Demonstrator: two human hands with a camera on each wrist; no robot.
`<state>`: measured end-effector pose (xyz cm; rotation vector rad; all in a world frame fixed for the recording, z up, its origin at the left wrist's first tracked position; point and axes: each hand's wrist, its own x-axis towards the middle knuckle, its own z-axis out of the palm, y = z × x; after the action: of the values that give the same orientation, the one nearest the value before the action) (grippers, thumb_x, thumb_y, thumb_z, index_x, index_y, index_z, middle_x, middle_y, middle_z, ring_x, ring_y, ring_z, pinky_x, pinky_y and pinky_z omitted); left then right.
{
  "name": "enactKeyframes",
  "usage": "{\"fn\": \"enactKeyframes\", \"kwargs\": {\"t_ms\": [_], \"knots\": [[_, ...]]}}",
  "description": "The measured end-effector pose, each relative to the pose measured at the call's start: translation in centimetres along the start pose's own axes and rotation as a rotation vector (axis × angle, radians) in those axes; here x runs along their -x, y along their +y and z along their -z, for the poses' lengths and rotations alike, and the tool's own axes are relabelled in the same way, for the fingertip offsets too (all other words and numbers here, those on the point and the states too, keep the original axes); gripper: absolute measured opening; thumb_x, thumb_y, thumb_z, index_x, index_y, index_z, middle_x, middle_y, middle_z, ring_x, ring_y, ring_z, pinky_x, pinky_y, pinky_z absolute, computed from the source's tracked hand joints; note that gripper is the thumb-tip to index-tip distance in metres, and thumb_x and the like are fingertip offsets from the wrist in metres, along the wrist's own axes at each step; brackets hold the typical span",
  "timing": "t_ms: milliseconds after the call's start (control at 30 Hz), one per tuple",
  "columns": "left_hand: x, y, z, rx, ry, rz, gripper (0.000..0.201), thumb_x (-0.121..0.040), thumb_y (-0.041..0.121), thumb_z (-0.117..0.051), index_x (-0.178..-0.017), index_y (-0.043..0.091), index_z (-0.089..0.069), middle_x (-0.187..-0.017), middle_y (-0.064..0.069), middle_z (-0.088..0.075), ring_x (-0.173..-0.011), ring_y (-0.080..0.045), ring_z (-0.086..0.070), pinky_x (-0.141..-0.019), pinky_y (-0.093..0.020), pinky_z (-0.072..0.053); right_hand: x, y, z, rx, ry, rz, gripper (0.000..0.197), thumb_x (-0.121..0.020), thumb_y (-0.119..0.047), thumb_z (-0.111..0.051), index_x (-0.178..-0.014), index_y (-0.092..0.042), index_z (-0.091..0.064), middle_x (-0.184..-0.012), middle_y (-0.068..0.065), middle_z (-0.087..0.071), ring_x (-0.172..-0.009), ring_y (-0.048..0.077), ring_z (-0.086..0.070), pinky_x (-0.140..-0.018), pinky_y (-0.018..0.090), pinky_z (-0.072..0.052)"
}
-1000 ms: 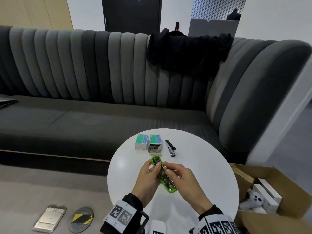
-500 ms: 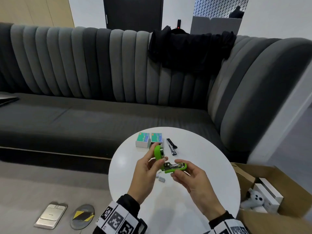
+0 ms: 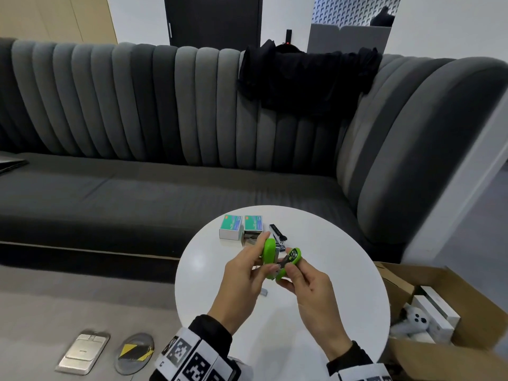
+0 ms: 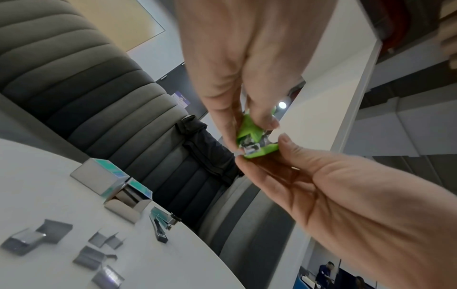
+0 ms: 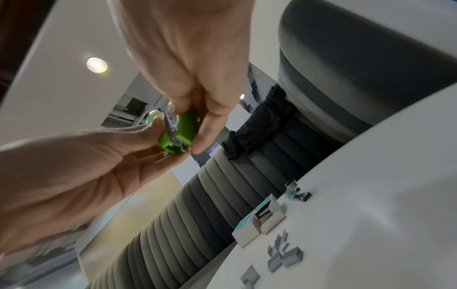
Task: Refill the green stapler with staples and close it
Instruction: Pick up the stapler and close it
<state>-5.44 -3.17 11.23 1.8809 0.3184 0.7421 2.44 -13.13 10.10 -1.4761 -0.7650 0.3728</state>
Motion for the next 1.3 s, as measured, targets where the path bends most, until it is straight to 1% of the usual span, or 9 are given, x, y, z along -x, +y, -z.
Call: {"fn": "enactKeyframes", "kwargs": {"t_ms": [133,200,367,500,600,800,933,1100,1300], "knots": [[0.0,-0.1,-0.3,-0.045,0.021,-0.023,0.054,-0.089,0.002,-0.053,-0.131,0.032,-0.036,-0.101,0.025,-0.049,-0.092,0.023,-0.05,-0.066,0.002,-0.043,0.2,0.1,-0.8,-0.009,-0.003,-0.013,0.019,-0.085,-0.045,-0.047,-0.096,-0.035,-0.058,-0.101,-0.006,-0.069,-0.097,0.012,-0.067,-0.085,0.022,-0.055],[0.2,-0.3,-0.7,-0.082,0.007,-0.032,0.058,-0.09,0.001,-0.051,-0.134,0.033,-0.033,-0.103,0.021,-0.05,-0.094,0.02,-0.052,-0.071,0.001,-0.043,0.3,0.2,-1.3,-0.035,-0.034,-0.044,0.058,-0.069,-0.069,-0.051,-0.11,-0.027,-0.052,-0.107,-0.009,-0.067,-0.1,0.008,-0.066,-0.087,0.026,-0.054],[0.5,-0.1,-1.0,-0.225,-0.189,-0.092,0.068,-0.089,0.005,-0.053,-0.131,0.046,-0.018,-0.118,0.015,-0.043,-0.107,0.003,-0.045,-0.09,-0.003,-0.039,0.1,-0.1,-1.3,-0.142,0.118,-0.111,0.045,-0.076,-0.048,-0.053,-0.105,-0.013,-0.046,-0.091,0.0,-0.064,-0.075,0.006,-0.067,-0.071,0.027,-0.056],[0.0,0.0,0.9,0.379,-0.227,0.182,0.042,-0.087,0.027,-0.057,-0.122,0.044,-0.042,-0.131,0.018,-0.048,-0.119,0.002,-0.048,-0.091,-0.013,-0.043,0.4,0.0,-0.2,0.004,-0.068,-0.02,0.054,-0.067,-0.063,-0.056,-0.099,-0.021,-0.046,-0.065,-0.004,-0.058,-0.055,0.006,-0.056,-0.057,0.019,-0.049],[0.6,0.1,0.7,0.657,-0.304,0.315,0.034,-0.088,0.03,-0.051,-0.122,0.026,-0.053,-0.116,0.009,-0.064,-0.098,-0.025,-0.052,-0.073,-0.026,-0.048,1.0,-0.2,-0.1,0.182,-0.227,0.032,0.054,-0.065,-0.065,-0.048,-0.107,-0.032,-0.043,-0.064,-0.011,-0.059,-0.058,0.001,-0.057,-0.056,0.015,-0.047],[0.8,-0.2,0.4,0.694,-0.251,0.275,0.026,-0.081,0.023,-0.051,-0.092,0.019,-0.073,-0.087,-0.011,-0.063,-0.072,-0.022,-0.057,-0.065,-0.026,-0.054,1.2,0.3,-0.2,0.344,-0.208,0.168,0.033,-0.074,-0.064,-0.036,-0.098,-0.041,-0.042,-0.056,-0.007,-0.053,-0.054,0.007,-0.055,-0.058,0.033,-0.049],[0.7,-0.3,0.6,0.681,-0.234,0.243,0.026,-0.079,0.021,-0.05,-0.088,0.021,-0.075,-0.083,-0.002,-0.068,-0.07,-0.016,-0.061,-0.064,-0.025,-0.055,1.1,0.1,-0.3,0.356,-0.22,0.174,0.037,-0.072,-0.07,-0.036,-0.095,-0.041,-0.042,-0.06,-0.007,-0.053,-0.057,0.009,-0.055,-0.059,0.035,-0.05],[0.6,-0.7,1.2,0.67,-0.256,0.24,0.026,-0.081,0.021,-0.054,-0.101,0.024,-0.071,-0.106,0.007,-0.071,-0.1,-0.009,-0.065,-0.083,-0.022,-0.055,0.9,-0.9,0.4,0.524,-0.238,0.175,0.072,-0.058,-0.091,-0.02,-0.107,-0.041,-0.035,-0.071,-0.021,-0.048,-0.069,-0.003,-0.053,-0.058,0.01,-0.04],[0.8,-1.0,1.4,0.728,-0.217,0.259,0.019,-0.084,0.018,-0.06,-0.097,0.024,-0.073,-0.1,0.006,-0.073,-0.093,-0.011,-0.069,-0.072,-0.018,-0.055,1.1,-1.9,0.7,0.69,-0.261,0.217,0.08,-0.067,-0.079,-0.026,-0.129,-0.029,-0.03,-0.108,-0.016,-0.05,-0.094,0.003,-0.053,-0.077,0.004,-0.041]]}}
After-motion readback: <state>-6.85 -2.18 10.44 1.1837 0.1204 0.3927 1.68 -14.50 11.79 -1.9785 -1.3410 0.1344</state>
